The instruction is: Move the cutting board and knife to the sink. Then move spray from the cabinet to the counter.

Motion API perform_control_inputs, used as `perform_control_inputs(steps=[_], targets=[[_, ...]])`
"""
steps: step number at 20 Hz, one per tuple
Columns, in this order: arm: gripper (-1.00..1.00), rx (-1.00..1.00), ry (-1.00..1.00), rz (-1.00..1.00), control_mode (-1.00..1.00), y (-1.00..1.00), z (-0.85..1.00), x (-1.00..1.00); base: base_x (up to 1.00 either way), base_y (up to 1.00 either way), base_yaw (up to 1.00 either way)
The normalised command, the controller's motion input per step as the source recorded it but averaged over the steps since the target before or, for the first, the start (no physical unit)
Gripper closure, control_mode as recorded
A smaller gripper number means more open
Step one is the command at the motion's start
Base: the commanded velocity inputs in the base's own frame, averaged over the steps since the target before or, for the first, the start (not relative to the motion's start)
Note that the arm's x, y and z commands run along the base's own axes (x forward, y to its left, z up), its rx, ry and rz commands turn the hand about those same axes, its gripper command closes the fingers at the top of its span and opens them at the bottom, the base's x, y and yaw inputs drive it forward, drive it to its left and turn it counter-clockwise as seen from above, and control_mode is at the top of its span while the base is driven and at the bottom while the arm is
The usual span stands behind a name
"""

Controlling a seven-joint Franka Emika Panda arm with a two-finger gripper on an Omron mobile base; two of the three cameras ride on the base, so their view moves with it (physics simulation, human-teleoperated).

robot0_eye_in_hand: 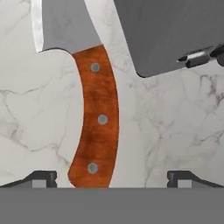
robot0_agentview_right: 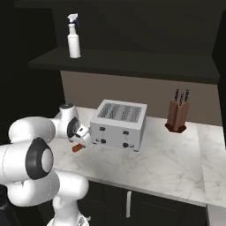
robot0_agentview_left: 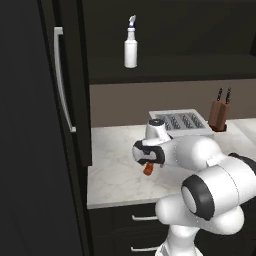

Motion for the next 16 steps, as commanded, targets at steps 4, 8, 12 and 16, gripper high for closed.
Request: perform_control_inputs(steps=[4, 8, 12, 16], targets=[[-1.0, 0.0, 0.0, 0.0, -1.0, 0.04, -0.21, 0.29, 0.0, 0.0, 0.0], [-1.0, 0.0, 0.0, 0.0, -1.0, 0.04, -0.2, 0.23, 0.0, 0.0, 0.0], [-1.0, 0.0, 0.01, 0.0, -1.0, 0.01, -0.23, 0.15, 0.0, 0.0, 0.0], [-1.0, 0.0, 0.0, 0.0, -1.0, 0.0, -0.23, 0.07, 0.0, 0.0, 0.0]])
